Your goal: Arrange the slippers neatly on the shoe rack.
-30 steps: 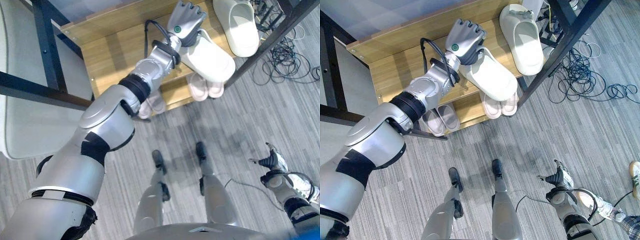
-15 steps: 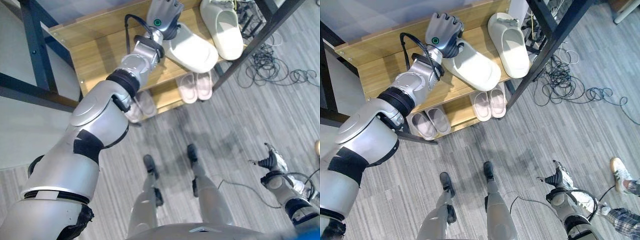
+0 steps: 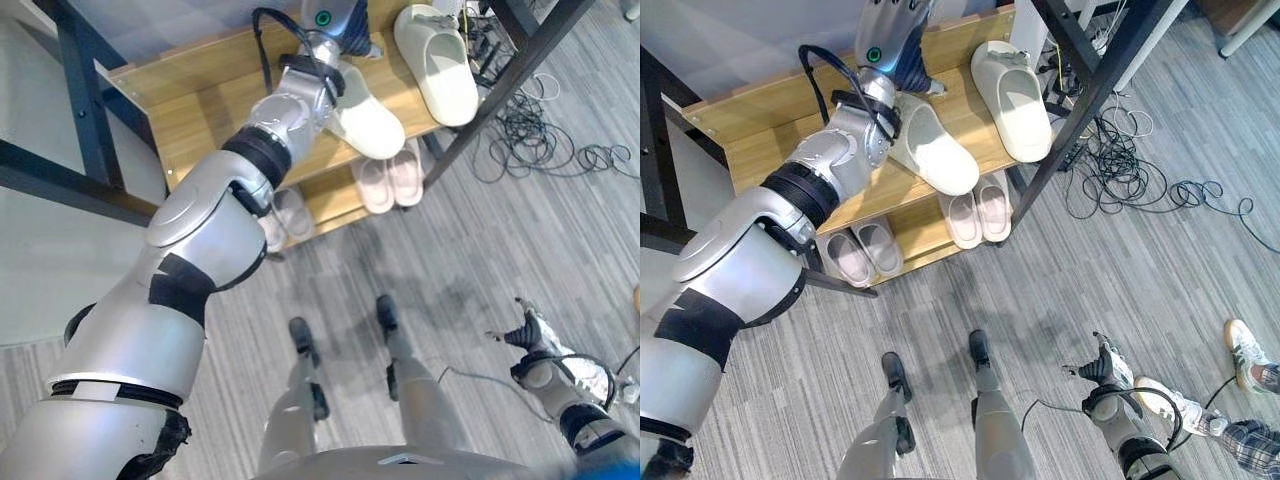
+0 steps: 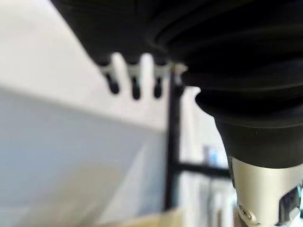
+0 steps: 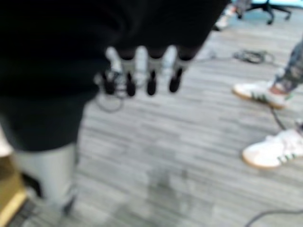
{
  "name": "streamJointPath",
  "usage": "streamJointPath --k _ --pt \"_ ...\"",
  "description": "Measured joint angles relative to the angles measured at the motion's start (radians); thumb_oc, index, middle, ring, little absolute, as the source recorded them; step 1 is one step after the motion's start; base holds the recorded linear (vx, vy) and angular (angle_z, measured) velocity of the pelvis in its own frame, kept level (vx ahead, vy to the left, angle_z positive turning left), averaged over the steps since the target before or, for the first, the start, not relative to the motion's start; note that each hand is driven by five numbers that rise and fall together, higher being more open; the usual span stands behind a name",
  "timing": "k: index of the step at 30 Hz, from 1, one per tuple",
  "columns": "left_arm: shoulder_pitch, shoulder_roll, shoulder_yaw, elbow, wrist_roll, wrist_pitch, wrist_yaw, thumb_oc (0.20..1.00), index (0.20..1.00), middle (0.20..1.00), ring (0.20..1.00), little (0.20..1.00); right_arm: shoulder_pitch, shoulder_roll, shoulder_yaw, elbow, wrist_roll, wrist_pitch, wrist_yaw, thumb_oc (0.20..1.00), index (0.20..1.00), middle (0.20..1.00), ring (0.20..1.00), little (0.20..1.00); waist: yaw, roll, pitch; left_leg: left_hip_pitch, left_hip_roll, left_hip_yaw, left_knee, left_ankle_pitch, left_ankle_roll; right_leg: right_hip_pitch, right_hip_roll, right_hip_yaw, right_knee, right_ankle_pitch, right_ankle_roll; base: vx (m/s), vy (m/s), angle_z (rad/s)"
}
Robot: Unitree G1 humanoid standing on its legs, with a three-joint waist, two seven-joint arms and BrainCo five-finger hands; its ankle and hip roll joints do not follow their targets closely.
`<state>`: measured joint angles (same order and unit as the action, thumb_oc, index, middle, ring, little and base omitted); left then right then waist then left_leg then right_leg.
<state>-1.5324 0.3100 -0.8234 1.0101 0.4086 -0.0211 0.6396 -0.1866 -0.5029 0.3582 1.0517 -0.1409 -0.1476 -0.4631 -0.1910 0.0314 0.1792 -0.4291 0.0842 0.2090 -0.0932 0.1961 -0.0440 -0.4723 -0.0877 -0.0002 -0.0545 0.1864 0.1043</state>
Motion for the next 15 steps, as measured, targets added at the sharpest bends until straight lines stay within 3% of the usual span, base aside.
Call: streamJointPath --k 2,8,10,15 --pt "0.048 -0.022 0.061 -0.081 -0.045 -0.014 0.001 1.0 1.0 1.0 1.0 1.0 0.03 0.001 -0.024 -0.004 0.001 0.0 0.003 1.0 1.0 1.0 1.0 1.0 0.017 0.006 -0.003 0.011 0.001 0.0 0.0 0.0 0.0 0.012 0.0 0.0 -0.001 0.0 0.0 0.0 0.0 0.0" --pt "0.224 -0.005 0.095 -0.199 -0.041 -0.046 0.0 1.0 1.0 1.0 1.0 1.0 0.065 0.014 -0.061 0.008 0.022 0.002 0.018 1.0 1.0 1.0 1.0 1.0 0.047 0.032 -0.012 0.037 0.005 -0.004 -0.001 -0.008 -0.011 0.045 -0.001 -0.005 -0.011 -0.005 0.005 0.0 0.0 0.0" --pt "0.381 0.008 0.193 -0.263 -0.045 -0.056 -0.001 1.0 1.0 1.0 1.0 1.0 0.079 0.018 -0.078 0.006 0.031 0.004 0.022 1.0 1.0 1.0 1.0 1.0 0.045 0.047 -0.014 0.065 0.008 -0.004 -0.005 -0.011 -0.015 0.078 0.0 -0.008 -0.022 -0.006 0.004 0.01 -0.009 0.03" --pt "0.604 0.014 0.226 -0.279 -0.046 -0.073 -0.018 1.0 1.0 1.0 1.0 1.0 0.103 0.029 -0.107 0.055 0.034 0.022 0.03 1.0 1.0 1.0 1.0 1.0 0.076 0.061 -0.015 0.089 0.014 -0.029 -0.005 -0.009 -0.019 0.122 0.005 -0.034 -0.036 -0.006 0.003 0.0 -0.017 0.11"
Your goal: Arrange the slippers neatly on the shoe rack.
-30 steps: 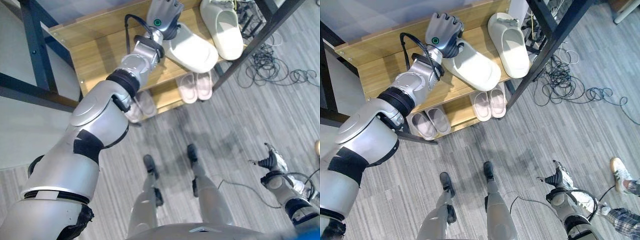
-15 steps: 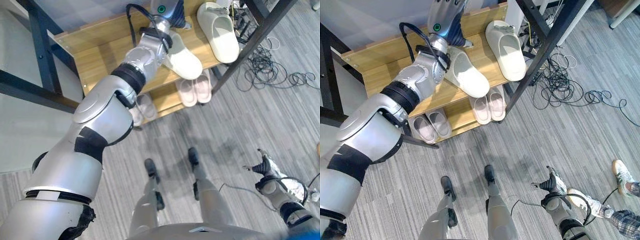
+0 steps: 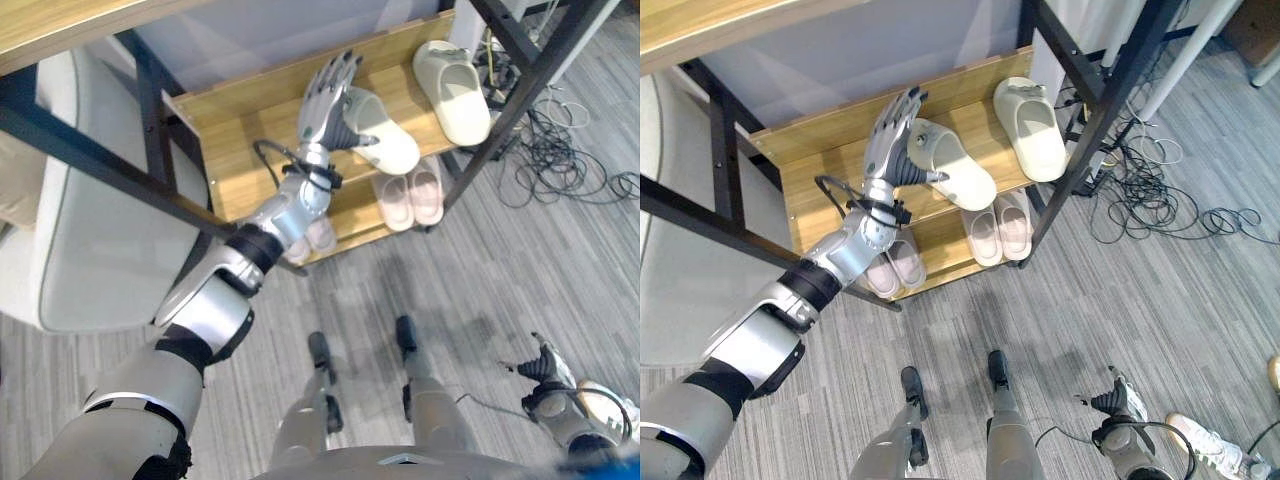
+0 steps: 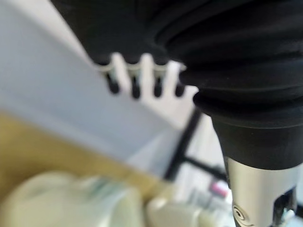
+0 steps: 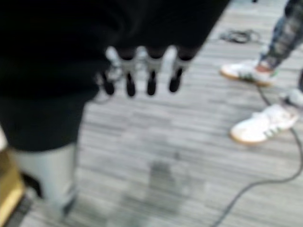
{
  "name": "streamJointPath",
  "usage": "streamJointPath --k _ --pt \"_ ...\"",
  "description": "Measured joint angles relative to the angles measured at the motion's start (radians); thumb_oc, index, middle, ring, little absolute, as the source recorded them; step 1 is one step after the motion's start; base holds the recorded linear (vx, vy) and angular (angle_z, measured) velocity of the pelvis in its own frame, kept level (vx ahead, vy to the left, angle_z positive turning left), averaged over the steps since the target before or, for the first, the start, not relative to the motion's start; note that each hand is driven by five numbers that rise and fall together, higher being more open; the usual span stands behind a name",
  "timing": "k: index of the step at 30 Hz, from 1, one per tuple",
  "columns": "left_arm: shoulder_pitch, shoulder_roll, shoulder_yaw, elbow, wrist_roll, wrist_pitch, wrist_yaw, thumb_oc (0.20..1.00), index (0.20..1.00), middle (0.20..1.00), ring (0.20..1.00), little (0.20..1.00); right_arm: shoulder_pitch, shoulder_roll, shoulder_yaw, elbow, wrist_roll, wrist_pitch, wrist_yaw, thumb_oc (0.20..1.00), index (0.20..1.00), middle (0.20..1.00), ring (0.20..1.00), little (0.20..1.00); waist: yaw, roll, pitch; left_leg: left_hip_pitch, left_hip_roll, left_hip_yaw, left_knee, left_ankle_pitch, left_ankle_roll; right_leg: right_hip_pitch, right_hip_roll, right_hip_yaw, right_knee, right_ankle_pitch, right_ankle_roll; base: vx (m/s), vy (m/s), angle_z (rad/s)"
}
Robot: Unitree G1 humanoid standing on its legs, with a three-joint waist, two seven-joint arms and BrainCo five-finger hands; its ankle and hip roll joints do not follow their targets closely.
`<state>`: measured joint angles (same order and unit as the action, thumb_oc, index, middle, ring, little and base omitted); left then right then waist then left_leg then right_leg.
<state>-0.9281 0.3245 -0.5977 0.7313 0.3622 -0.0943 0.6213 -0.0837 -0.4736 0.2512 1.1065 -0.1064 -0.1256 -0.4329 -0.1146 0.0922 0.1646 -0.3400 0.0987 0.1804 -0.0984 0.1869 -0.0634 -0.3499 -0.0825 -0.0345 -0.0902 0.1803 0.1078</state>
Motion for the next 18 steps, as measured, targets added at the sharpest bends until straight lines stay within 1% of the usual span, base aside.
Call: streamJointPath --k 4,7,8,9,10,11,12,13,14,15,17,18 --pt "0.022 0.001 0.0 0.005 0.0 -0.003 -0.027 1.0 1.0 1.0 1.0 1.0 -0.003 0.0 -0.023 -0.001 0.006 -0.001 0.007 1.0 1.0 1.0 1.0 1.0 0.004 -0.001 0.0 0.013 -0.001 -0.015 0.0 0.0 0.0 0.021 -0.001 -0.012 0.0 -0.004 -0.005 0.03 -0.031 0.1" --pt "0.023 0.002 0.0 -0.001 0.0 -0.006 -0.034 1.0 1.0 1.0 1.0 1.0 0.0 0.007 -0.029 -0.004 0.03 -0.001 0.02 1.0 1.0 1.0 1.0 1.0 0.001 0.0 0.0 0.051 0.001 -0.018 0.0 -0.004 -0.005 0.059 0.0 -0.016 0.0 -0.011 -0.005 0.06 -0.028 0.02" --pt "0.025 0.003 0.001 -0.002 0.0 -0.011 -0.034 1.0 1.0 1.0 1.0 1.0 0.001 0.014 -0.041 -0.007 0.045 -0.001 0.022 1.0 1.0 1.0 1.0 1.0 -0.002 0.001 -0.001 0.064 0.001 -0.019 0.0 -0.006 -0.006 0.073 0.0 -0.018 0.0 -0.015 -0.004 0.07 -0.027 -0.02" --pt "0.053 0.003 0.009 -0.013 0.0 -0.022 -0.037 1.0 1.0 1.0 1.0 1.0 0.001 0.04 -0.078 -0.018 0.074 -0.002 0.028 1.0 1.0 1.0 1.0 1.0 -0.007 0.002 -0.001 0.096 0.003 -0.017 0.0 -0.014 -0.01 0.104 0.003 -0.016 -0.001 -0.022 -0.004 0.04 -0.022 -0.02" --pt "0.093 0.0 0.01 -0.04 0.0 -0.032 -0.058 1.0 1.0 1.0 1.0 1.0 0.01 0.066 -0.105 -0.027 0.122 -0.012 0.037 1.0 1.0 1.0 1.0 1.0 -0.006 -0.002 -0.023 0.121 0.011 -0.01 -0.001 -0.021 -0.014 0.124 0.011 -0.009 0.0 -0.03 -0.008 0.04 -0.007 -0.03" --pt "0.093 0.0 0.01 -0.04 0.0 -0.032 -0.058 1.0 1.0 1.0 1.0 1.0 0.01 0.066 -0.105 -0.027 0.122 -0.012 0.037 1.0 1.0 1.0 1.0 1.0 -0.006 -0.002 -0.023 0.121 0.011 -0.01 -0.001 -0.021 -0.014 0.124 0.011 -0.009 0.0 -0.03 -0.008 0.04 0.019 0.03" --pt "0.102 -0.002 -0.03 0.011 0.032 -0.023 -0.108 1.0 1.0 1.0 1.0 1.0 0.048 0.07 -0.089 -0.122 0.122 -0.013 0.038 1.0 1.0 1.0 1.0 1.0 -0.004 -0.005 -0.019 0.167 0.009 -0.026 0.005 -0.014 -0.001 0.172 0.015 -0.01 -0.001 -0.023 -0.016 0.04 0.026 -0.01" --pt "0.126 -0.001 -0.053 0.036 0.045 -0.018 -0.126 1.0 1.0 1.0 1.0 1.0 0.068 0.076 -0.076 -0.158 0.122 -0.021 0.038 1.0 1.0 1.0 1.0 1.0 -0.005 -0.011 -0.017 0.209 0.011 -0.032 0.004 -0.019 0.001 0.212 0.016 -0.008 -0.001 -0.028 -0.009 0.01 0.029 -0.05" --pt "0.146 -0.002 -0.082 0.055 0.054 -0.016 -0.14 1.0 1.0 1.0 1.0 1.0 0.087 0.079 -0.07 -0.193 0.122 -0.028 0.038 1.0 1.0 1.0 1.0 1.0 -0.003 -0.015 -0.019 0.242 0.015 -0.042 -0.001 -0.034 -0.01 0.244 0.017 -0.008 -0.003 -0.041 -0.006 0.0 0.0 0.0" --pt "0.154 -0.004 -0.1 0.067 0.066 -0.019 -0.142 1.0 1.0 1.0 1.0 1.0 0.096 0.079 -0.065 -0.21 0.122 -0.04 0.038 1.0 1.0 1.0 1.0 1.0 -0.002 -0.02 -0.019 0.252 0.014 -0.05 -0.001 -0.044 -0.022 0.252 0.015 -0.01 -0.006 -0.056 -0.002 -0.07 0.037 0.06" --pt "0.158 -0.004 -0.107 0.09 0.085 -0.017 -0.143 1.0 1.0 1.0 1.0 1.0 0.087 0.079 -0.059 -0.214 0.122 -0.045 0.037 1.0 1.0 1.0 1.0 1.0 0.015 -0.021 -0.019 0.223 0.011 -0.071 -0.001 -0.045 -0.025 0.234 0.015 -0.011 -0.006 -0.058 -0.005 -0.08 0.039 0.15" --pt "0.159 0.0 -0.107 0.09 0.085 -0.017 -0.143 1.0 1.0 1.0 1.0 1.0 0.088 0.079 -0.06 -0.211 0.122 -0.044 0.037 1.0 1.0 1.0 1.0 1.0 0.024 -0.023 -0.018 0.198 0.007 -0.093 0.0 -0.044 -0.026 0.212 0.014 -0.013 -0.006 -0.057 -0.006 -0.06 0.016 0.14"
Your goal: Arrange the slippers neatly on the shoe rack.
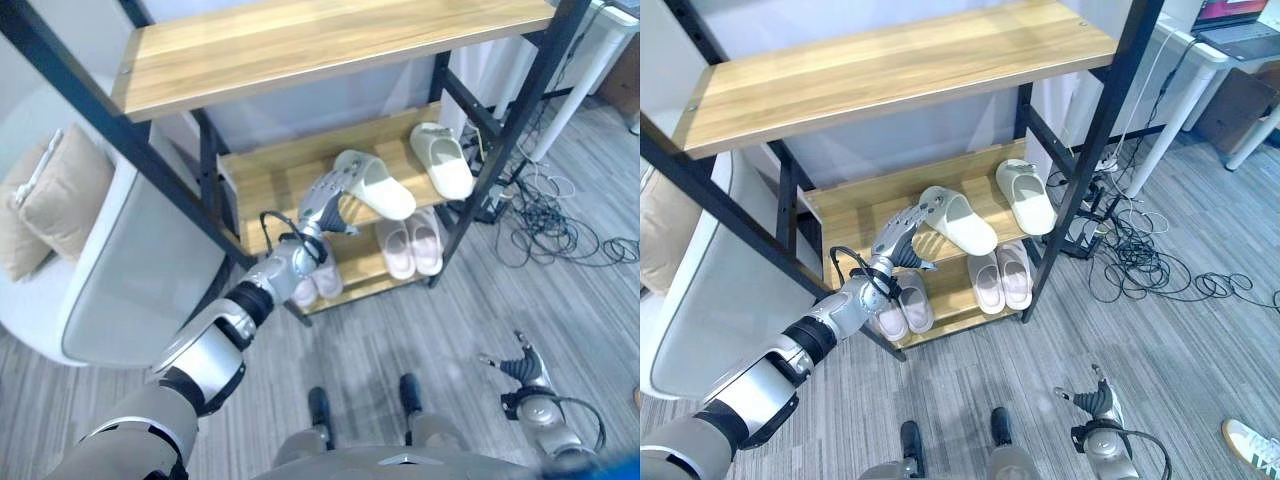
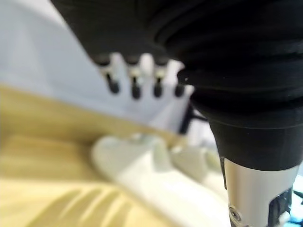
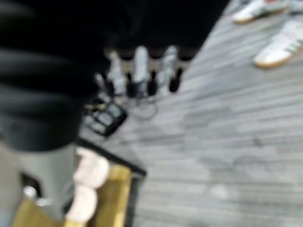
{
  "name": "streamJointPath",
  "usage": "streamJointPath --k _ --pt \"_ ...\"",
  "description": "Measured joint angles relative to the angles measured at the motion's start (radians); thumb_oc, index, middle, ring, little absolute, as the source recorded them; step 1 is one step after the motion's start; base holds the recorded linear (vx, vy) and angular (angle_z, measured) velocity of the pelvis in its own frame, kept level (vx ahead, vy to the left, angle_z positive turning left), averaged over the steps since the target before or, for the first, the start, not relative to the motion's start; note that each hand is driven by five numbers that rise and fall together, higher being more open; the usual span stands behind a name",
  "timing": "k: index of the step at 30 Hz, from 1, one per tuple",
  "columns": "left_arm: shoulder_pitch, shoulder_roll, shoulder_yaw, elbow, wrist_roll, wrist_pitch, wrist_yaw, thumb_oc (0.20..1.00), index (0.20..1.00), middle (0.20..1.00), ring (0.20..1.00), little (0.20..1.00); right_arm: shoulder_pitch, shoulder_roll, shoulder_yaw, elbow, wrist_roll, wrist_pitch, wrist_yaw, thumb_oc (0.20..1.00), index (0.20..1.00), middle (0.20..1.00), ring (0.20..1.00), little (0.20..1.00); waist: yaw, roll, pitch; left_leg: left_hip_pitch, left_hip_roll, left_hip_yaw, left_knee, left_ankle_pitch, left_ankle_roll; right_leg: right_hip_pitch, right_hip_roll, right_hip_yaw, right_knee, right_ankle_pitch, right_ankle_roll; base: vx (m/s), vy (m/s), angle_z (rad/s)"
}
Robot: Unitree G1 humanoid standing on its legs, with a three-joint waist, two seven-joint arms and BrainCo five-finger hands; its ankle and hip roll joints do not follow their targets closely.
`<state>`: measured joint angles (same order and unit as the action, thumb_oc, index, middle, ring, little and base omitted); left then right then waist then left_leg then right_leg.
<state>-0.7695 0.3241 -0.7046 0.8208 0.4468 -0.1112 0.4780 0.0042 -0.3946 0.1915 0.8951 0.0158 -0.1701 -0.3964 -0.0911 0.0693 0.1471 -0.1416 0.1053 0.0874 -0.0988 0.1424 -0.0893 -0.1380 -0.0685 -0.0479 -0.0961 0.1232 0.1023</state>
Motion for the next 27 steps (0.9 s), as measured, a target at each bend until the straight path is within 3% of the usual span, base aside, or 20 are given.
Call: streamJointPath --k 9,19,27 --pt "-0.011 0.01 0.016 0.032 -0.027 0.021 0.003 1.0 1.0 1.0 1.0 1.0 0.022 0.002 -0.001 0.047 0.004 0.003 -0.003 1.0 1.0 1.0 1.0 1.0 -0.004 -0.014 0.019 -0.082 -0.002 -0.018 0.0 0.024 -0.003 -0.084 -0.002 -0.019 0.0 0.034 0.005 -0.06 0.012 -0.01" --pt "-0.243 0.033 0.078 0.069 -0.24 0.016 0.005 1.0 1.0 1.0 1.0 1.0 -0.042 0.023 0.001 0.074 0.039 0.003 -0.004 1.0 1.0 1.0 1.0 1.0 -0.013 -0.007 0.118 -0.131 -0.004 -0.015 0.001 0.039 -0.002 -0.135 -0.002 -0.018 0.004 0.049 0.001 -0.02 0.014 -0.01" --pt "-0.274 0.015 0.078 0.074 -0.325 0.012 -0.002 1.0 1.0 1.0 1.0 1.0 -0.048 0.032 0.002 0.075 0.04 0.004 -0.002 1.0 1.0 1.0 1.0 1.0 -0.024 -0.003 0.125 -0.151 -0.004 -0.01 0.003 0.036 -0.003 -0.158 -0.002 -0.015 0.004 0.046 -0.001 0.0 0.0 0.0"
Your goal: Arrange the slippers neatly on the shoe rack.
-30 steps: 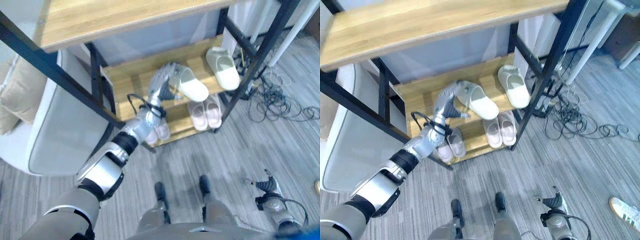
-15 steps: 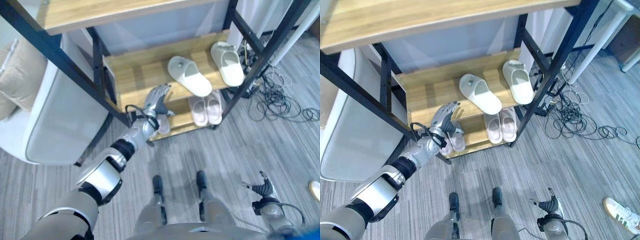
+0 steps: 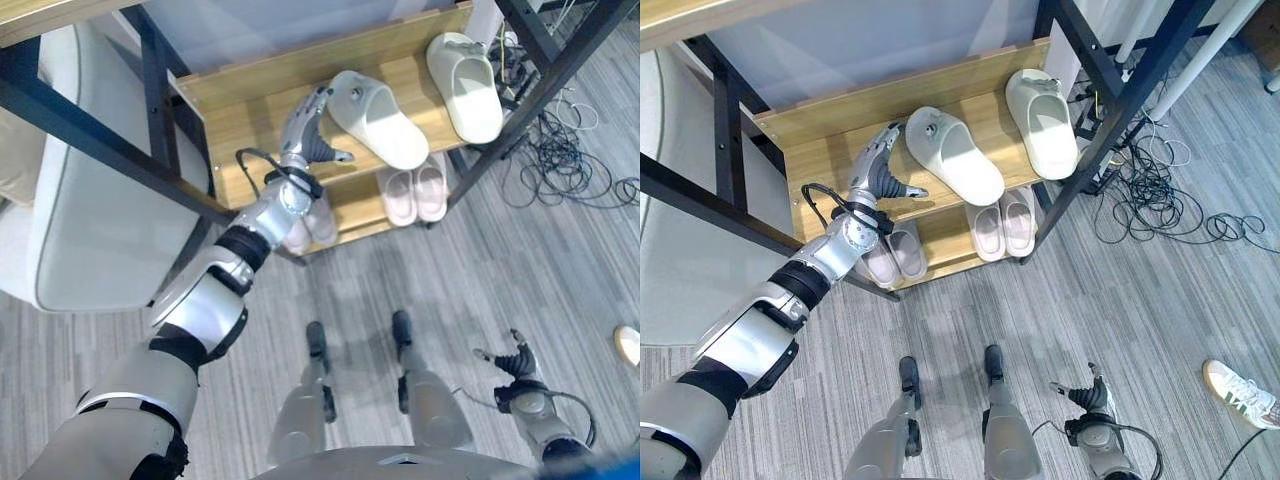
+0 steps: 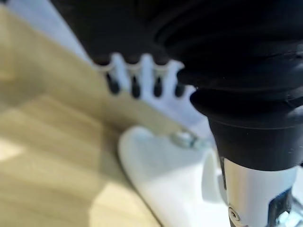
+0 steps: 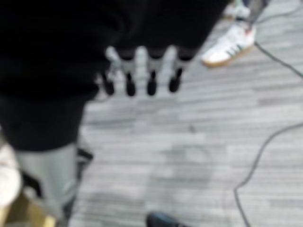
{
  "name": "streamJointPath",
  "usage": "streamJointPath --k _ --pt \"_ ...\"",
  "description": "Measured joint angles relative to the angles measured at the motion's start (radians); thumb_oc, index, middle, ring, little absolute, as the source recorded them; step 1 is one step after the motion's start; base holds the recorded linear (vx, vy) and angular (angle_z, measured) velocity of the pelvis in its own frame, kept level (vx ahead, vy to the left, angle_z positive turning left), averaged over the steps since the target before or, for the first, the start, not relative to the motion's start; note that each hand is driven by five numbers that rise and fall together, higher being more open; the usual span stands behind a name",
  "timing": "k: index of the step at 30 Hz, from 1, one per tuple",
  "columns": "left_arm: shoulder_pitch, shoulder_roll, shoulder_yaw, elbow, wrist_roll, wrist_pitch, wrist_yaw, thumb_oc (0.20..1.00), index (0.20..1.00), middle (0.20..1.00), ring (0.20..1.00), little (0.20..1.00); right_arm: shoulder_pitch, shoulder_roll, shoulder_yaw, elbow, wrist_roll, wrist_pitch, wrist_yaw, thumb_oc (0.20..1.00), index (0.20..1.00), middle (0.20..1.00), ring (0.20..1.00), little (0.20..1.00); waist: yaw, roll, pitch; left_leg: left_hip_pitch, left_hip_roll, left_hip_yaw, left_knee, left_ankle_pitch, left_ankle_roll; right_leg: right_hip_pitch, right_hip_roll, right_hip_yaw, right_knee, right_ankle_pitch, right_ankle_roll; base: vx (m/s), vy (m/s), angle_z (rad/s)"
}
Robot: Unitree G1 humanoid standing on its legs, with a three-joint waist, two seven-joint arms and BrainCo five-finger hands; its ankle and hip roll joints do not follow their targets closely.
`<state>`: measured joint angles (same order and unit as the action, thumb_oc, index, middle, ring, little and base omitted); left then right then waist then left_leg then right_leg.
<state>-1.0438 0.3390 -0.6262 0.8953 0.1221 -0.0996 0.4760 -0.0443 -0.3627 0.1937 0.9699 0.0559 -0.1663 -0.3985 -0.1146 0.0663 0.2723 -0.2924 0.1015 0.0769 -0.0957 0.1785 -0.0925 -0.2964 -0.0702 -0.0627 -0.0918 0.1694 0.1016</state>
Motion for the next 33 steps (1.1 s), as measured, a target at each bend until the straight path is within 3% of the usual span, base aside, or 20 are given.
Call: streamJointPath --k 8,23,33 --pt "-0.012 -0.071 0.011 0.062 -0.114 -0.003 -0.012 1.0 1.0 1.0 1.0 1.0 -0.047 0.0 0.036 -0.004 0.003 0.002 0.0 1.0 1.0 1.0 1.0 1.0 -0.006 0.001 0.023 -0.014 0.002 0.022 0.0 0.0 0.001 -0.026 0.002 0.022 0.0 0.006 0.001 0.01 -0.017 -0.07" --pt "-0.106 -0.05 0.028 0.073 -0.194 -0.022 -0.013 1.0 1.0 1.0 1.0 1.0 -0.083 0.002 0.055 0.0 0.038 -0.001 0.0 1.0 1.0 1.0 1.0 1.0 -0.007 -0.004 0.069 -0.038 0.004 0.022 0.002 0.006 0.008 -0.049 0.005 0.022 0.0 0.01 0.001 0.01 -0.006 0.0" --pt "-0.123 -0.103 0.027 0.073 -0.234 -0.024 -0.022 1.0 1.0 1.0 1.0 1.0 -0.084 0.002 0.056 0.001 0.039 -0.002 0.003 1.0 1.0 1.0 1.0 1.0 -0.013 -0.007 0.071 -0.041 0.003 0.025 0.001 0.006 0.008 -0.055 0.004 0.025 0.0 0.01 0.002 0.0 0.0 0.0"
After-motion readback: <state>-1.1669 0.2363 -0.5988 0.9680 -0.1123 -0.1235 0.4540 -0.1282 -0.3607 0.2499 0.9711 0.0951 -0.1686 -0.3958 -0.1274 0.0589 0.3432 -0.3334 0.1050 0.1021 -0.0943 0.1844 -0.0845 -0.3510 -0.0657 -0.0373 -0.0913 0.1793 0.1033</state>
